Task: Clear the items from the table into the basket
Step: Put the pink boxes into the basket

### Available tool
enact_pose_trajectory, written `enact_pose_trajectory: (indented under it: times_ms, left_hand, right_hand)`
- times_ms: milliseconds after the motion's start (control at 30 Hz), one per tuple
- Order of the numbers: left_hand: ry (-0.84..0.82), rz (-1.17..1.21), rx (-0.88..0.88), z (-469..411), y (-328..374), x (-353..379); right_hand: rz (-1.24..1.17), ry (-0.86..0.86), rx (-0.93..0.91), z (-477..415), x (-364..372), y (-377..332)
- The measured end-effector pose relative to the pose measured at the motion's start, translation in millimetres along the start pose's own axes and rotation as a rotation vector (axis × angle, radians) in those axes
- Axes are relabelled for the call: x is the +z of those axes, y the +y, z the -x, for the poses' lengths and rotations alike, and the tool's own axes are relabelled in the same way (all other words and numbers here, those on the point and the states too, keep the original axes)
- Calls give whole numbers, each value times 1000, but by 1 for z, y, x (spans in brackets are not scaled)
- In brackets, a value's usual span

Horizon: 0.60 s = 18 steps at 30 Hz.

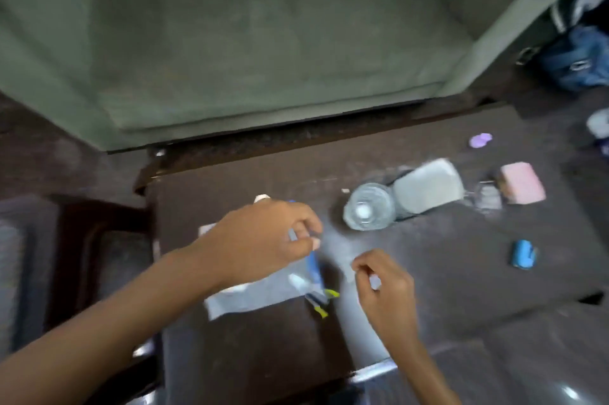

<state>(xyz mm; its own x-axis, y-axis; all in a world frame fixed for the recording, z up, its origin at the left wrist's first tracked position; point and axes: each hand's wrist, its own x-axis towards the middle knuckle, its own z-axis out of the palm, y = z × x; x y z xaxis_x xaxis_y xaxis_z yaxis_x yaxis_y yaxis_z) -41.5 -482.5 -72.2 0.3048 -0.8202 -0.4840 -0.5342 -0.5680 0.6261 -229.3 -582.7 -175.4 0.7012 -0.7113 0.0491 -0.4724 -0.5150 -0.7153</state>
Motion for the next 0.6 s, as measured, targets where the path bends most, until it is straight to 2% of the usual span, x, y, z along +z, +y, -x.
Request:
enact_pose_trajectory:
  times_ms: [100,200,400,500,600]
  left_hand:
    - [9,106,50,-50,51,23]
    - [-10,114,69,-110,107,42]
    - [31,159,85,-175,155,65]
    - [57,181,71,-186,164,74]
    - [64,209,65,-187,167,81]
  right_hand:
    - [57,82,144,-19,-58,59]
    - [149,211,202,-60,-111,125]
    - [327,357,355,-139,-157,229]
    - [452,301,454,-165,-165,263]
    - [432,204,605,-180,-163,285]
